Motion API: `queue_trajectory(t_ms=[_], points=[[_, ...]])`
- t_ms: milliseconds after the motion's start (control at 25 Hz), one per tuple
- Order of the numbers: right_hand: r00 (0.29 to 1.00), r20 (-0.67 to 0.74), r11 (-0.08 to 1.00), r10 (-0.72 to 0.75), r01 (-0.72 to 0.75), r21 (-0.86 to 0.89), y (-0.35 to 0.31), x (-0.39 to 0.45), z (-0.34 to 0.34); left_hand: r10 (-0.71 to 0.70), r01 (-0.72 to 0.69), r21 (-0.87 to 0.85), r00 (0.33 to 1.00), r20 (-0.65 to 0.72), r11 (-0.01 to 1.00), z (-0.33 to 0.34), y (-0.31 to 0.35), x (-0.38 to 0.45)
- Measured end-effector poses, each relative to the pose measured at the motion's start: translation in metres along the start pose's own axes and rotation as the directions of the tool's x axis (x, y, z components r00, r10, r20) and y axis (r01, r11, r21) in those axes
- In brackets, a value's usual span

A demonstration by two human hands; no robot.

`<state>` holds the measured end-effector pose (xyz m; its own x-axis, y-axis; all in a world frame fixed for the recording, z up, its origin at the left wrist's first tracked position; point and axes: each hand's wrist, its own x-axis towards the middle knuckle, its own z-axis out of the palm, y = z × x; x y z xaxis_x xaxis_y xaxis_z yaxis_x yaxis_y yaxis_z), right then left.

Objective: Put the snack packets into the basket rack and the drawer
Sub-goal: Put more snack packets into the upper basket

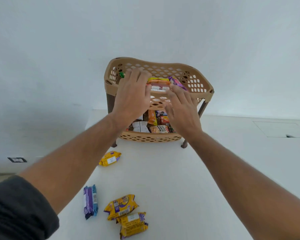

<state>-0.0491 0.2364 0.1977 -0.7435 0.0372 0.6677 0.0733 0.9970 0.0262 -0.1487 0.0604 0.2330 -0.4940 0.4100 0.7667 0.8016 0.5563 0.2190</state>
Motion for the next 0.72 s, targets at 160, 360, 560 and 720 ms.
queue_trajectory(t_ms=[160,360,560,720], points=[[0.999,0.018,0.998,0.042,-0.043,0.041,-0.012,-0.056,0.007,-0.027,0.027,-0.065,1.000,-0.002,0.998,0.002,0.019,-0.066],[0.964,0.243,0.991,0.104,-0.122,0.056,-0.026,-0.146,0.019,-0.107,0.122,-0.085,0.981,0.164,0.989,0.005,0.040,-0.159],[0.885,0.437,0.977,0.160,-0.206,0.059,-0.043,-0.249,0.022,-0.307,0.355,-0.094,0.893,0.330,0.930,0.002,0.074,-0.248],[0.846,0.513,0.973,0.149,-0.219,0.079,-0.057,-0.303,0.017,-0.389,0.435,-0.052,0.847,0.362,0.899,-0.009,0.109,-0.310]])
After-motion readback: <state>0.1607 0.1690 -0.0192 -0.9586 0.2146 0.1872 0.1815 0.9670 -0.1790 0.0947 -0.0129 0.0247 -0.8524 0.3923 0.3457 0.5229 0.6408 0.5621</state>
